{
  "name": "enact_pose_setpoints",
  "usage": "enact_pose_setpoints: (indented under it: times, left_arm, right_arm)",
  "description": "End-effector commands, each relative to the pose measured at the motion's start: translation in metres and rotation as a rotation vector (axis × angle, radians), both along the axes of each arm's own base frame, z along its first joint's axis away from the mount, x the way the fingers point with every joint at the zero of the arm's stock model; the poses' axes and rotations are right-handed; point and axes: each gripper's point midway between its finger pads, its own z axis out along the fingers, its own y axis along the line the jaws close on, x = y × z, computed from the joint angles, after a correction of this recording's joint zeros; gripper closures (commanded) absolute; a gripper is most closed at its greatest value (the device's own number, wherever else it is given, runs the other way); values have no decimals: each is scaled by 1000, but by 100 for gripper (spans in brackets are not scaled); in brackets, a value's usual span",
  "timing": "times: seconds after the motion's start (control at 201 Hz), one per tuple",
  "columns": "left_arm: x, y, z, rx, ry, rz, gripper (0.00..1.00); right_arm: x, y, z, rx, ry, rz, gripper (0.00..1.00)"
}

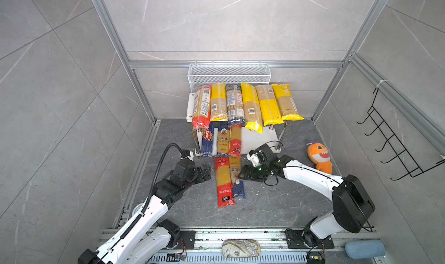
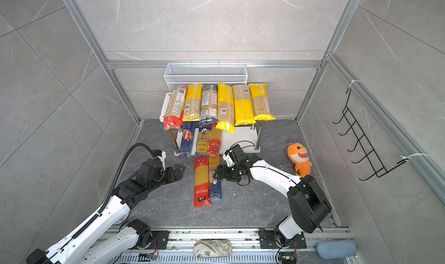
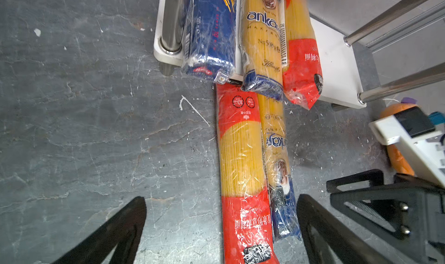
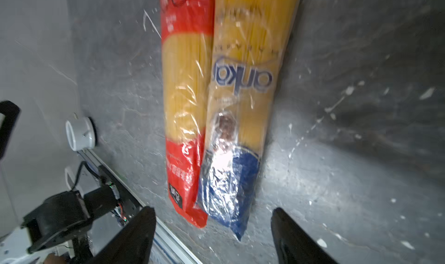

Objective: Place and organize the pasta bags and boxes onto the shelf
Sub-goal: 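Withdraw the right gripper and grasp the yellow-and-blue bag on the floor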

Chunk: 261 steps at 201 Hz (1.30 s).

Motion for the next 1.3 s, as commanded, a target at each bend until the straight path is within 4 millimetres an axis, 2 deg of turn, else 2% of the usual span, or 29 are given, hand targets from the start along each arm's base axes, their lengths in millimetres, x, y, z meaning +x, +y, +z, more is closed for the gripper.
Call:
enact_pose_setpoints:
  times: [0.0, 0.105, 0.224, 0.319, 0.533, 0.836, 1.125, 1.205, 1.294]
  left_arm:
    - [-14, -1, 3, -80, 17, 0, 0]
    - [-30, 4, -4, -101, 41, -1, 0]
    - [-44, 11, -9, -123, 52, 10, 0]
    - [-51, 14, -9, -140, 50, 12, 0]
    - [-59, 24, 0, -127, 18, 25, 0]
    - [-55, 26, 2, -123, 8, 47, 0]
    - [-38, 18, 13, -85, 1, 27, 0]
    - [-34, 15, 16, -81, 3, 24, 0]
    - [-31, 13, 18, -80, 4, 24, 0]
  right_arm:
    - [-13, -2, -8, -49, -14, -31, 21]
    - [-25, 4, -18, -105, -22, -6, 21]
    - [-27, 14, -26, -168, -38, 12, 21]
    - [-23, 20, -34, -236, -56, 16, 21]
    - [-10, 13, -62, -413, -52, -20, 22]
    - [-15, -3, -86, -530, -8, -1, 25]
    - [-15, 12, -92, -487, 1, 48, 25]
    - [-19, 15, -99, -467, 21, 66, 33]
    - [-26, 14, -107, -450, 47, 70, 54]
